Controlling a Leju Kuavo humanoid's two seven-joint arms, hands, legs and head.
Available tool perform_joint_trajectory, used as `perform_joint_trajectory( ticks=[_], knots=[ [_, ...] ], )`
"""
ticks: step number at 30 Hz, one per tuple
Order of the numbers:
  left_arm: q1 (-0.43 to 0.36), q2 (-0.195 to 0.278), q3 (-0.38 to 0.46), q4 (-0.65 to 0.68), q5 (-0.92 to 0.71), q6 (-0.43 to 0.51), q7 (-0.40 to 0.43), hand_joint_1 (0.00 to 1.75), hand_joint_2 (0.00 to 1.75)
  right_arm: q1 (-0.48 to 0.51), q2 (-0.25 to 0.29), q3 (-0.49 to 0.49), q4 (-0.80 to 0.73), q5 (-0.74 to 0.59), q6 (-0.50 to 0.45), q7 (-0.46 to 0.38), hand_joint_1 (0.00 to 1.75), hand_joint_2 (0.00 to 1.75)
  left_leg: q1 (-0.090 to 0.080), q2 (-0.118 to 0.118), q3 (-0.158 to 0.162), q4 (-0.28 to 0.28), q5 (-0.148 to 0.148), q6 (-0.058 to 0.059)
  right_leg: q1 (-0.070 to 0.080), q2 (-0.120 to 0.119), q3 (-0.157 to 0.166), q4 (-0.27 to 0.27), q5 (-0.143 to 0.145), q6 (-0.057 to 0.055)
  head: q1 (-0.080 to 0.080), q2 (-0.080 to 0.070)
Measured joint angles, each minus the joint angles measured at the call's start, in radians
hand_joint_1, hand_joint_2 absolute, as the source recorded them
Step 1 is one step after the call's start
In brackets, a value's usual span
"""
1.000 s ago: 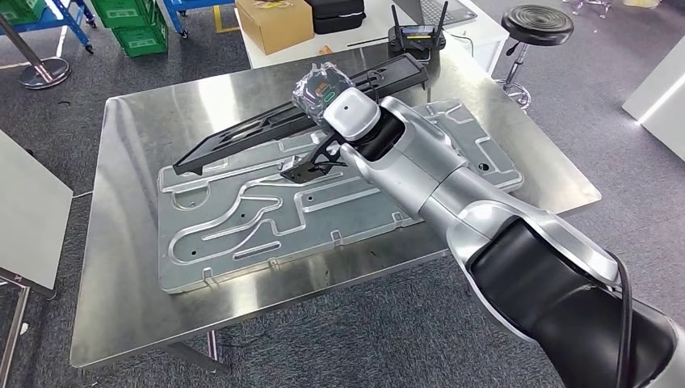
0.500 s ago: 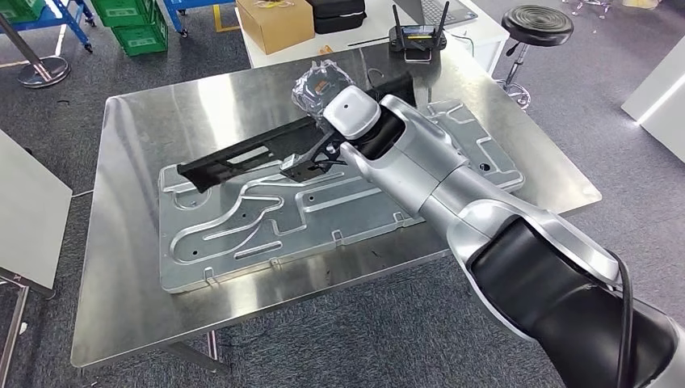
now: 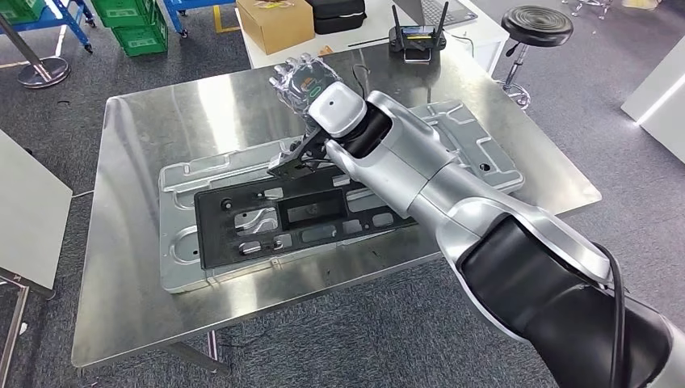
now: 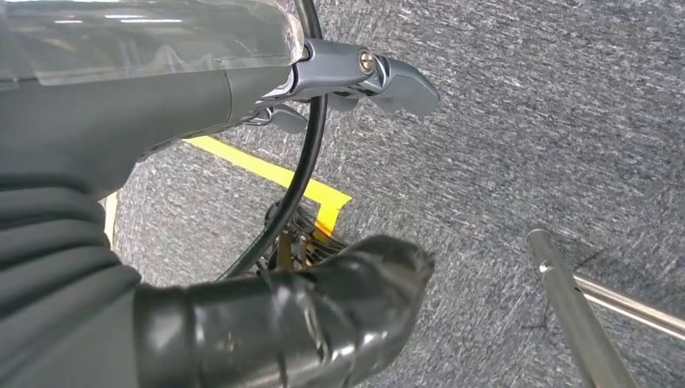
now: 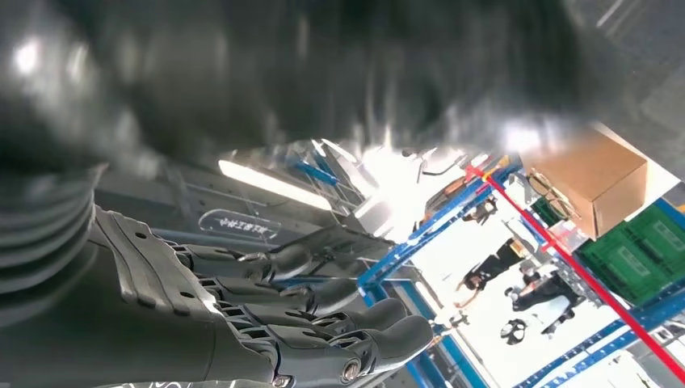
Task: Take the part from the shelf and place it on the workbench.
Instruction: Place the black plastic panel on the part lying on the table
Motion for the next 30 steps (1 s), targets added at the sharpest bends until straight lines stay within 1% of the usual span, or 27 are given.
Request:
perform_joint_trajectory(
  ticks=[25, 30],
  knots=[
    [0.0, 0.0, 0.0, 0.0, 0.002, 0.007, -0.001, 0.0, 0.0, 0.0, 0.011, 0.0, 0.005, 0.0, 0.001, -0.003, 0.0, 0.0, 0.0, 0.0, 0.0, 0.001, 0.0, 0.0, 0.0, 0.0, 0.0, 0.0, 0.0, 0.001, 0.0, 0.0],
    [0.0, 0.0, 0.0, 0.0, 0.002, 0.006, -0.013, 0.0, 0.0, 0.0, 0.011, 0.0, 0.005, 0.0, 0.001, -0.004, 0.0, 0.0, 0.0, 0.0, -0.001, 0.001, 0.0, 0.0, 0.0, 0.0, 0.0, 0.0, 0.0, 0.001, 0.0, 0.0]
  ],
)
